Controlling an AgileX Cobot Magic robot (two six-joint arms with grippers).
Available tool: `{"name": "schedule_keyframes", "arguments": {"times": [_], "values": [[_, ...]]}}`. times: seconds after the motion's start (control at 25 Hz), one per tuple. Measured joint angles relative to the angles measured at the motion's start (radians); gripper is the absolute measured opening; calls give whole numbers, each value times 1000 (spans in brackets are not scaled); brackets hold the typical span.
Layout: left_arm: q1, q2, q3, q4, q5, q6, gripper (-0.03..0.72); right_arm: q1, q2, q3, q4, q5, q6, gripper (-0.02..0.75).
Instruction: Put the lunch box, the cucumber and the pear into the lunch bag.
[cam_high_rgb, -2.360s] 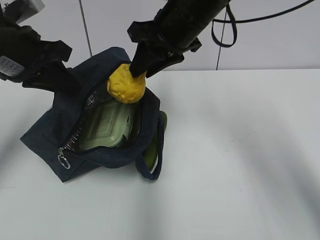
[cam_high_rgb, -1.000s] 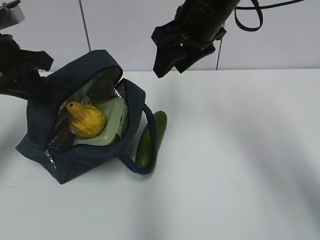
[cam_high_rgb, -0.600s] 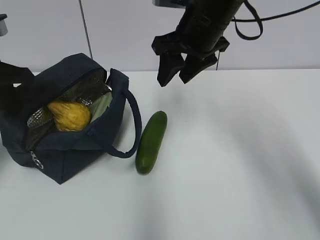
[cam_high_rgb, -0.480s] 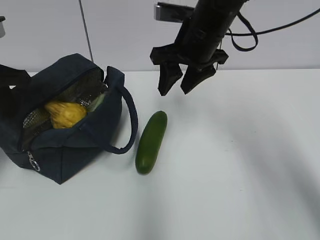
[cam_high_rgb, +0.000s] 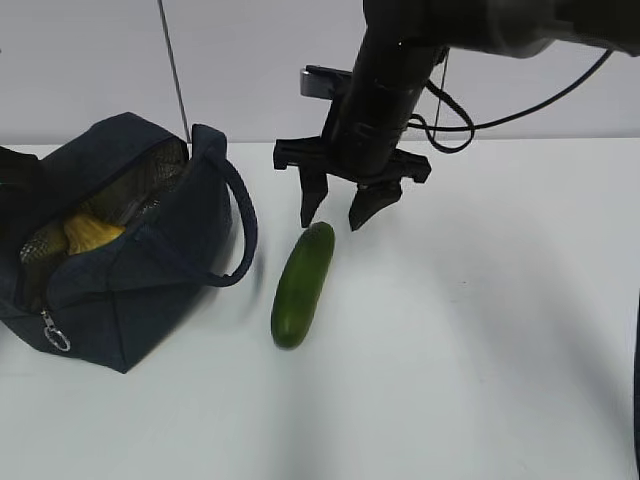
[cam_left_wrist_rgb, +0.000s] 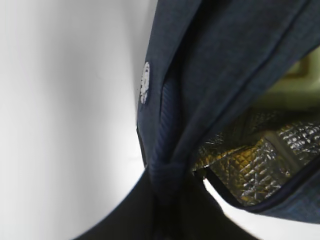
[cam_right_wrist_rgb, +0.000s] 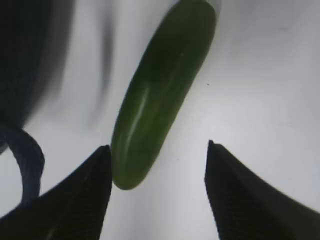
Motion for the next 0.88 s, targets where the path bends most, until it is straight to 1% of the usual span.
{"name": "schedule_keyframes", "arguments": {"times": [0.24,0.44,0.88], "values": [[0,0,0,6,5,-4,1,4,48,0,46,-69,93,465],[0,0,0,5,9,-4,1,11,50,0,37,-122,153,465],[0,0,0,-3,4,-7,1,15,58,0,11,-131,243,465]]}}
